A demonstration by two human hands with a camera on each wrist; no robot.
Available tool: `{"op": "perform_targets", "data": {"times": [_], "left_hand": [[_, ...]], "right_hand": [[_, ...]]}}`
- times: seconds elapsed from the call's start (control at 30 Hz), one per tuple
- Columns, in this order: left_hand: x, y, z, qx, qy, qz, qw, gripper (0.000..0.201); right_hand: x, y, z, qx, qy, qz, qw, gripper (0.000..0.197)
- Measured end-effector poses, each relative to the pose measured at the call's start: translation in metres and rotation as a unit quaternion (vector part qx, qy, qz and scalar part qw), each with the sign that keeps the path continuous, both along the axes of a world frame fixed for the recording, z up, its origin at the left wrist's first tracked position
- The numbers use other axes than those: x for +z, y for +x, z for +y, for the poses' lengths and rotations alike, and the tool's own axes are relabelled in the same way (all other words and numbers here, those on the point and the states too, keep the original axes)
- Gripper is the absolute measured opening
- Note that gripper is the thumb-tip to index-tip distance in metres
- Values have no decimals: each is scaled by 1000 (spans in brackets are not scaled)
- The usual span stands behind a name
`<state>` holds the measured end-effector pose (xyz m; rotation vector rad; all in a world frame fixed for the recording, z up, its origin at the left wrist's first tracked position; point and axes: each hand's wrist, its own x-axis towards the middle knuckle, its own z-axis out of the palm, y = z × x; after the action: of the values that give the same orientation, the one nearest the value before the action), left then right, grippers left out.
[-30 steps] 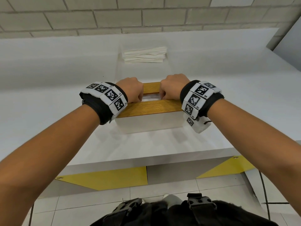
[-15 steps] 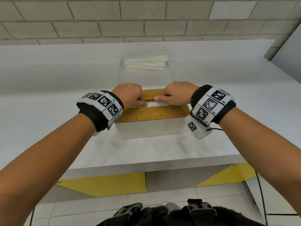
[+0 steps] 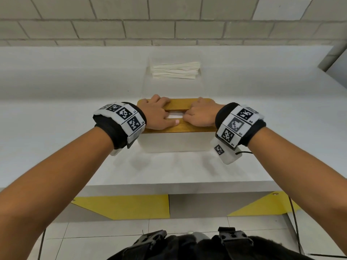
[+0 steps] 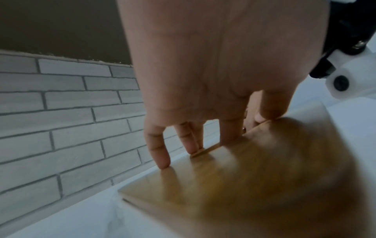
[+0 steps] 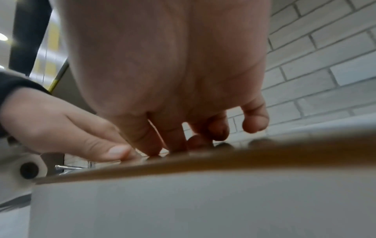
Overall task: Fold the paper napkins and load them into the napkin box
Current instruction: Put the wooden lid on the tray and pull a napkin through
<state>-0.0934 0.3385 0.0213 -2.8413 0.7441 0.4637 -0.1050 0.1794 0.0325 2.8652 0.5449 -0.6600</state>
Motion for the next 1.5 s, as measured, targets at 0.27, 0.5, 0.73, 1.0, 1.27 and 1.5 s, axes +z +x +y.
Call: {"op": "perform_targets", "data": {"times": [0.27, 0.5, 0.73, 1.0, 1.27, 1.5], "left_hand": [[15, 17, 5, -58, -64, 2, 996, 29], [14, 24, 5, -69, -49, -44, 995, 23], [13, 26, -3, -73, -22, -56, 995, 21], [7, 29, -5, -85, -18, -66, 994, 14], [11, 38, 11, -53, -117, 3, 992, 7], [27, 23, 14, -7, -206, 50, 977, 3]], "right_hand": [[8, 11, -2, -23, 94, -34, 995, 30], [14, 11, 3, -6, 38, -102, 994, 26], [16, 20, 15, -20, -18, -86, 996, 24], [12, 28, 28, -5, -63, -66, 996, 21], [18, 25, 16, 0, 6, -68, 998, 14], [22, 25, 4, -15, 110, -63, 992, 16]]}}
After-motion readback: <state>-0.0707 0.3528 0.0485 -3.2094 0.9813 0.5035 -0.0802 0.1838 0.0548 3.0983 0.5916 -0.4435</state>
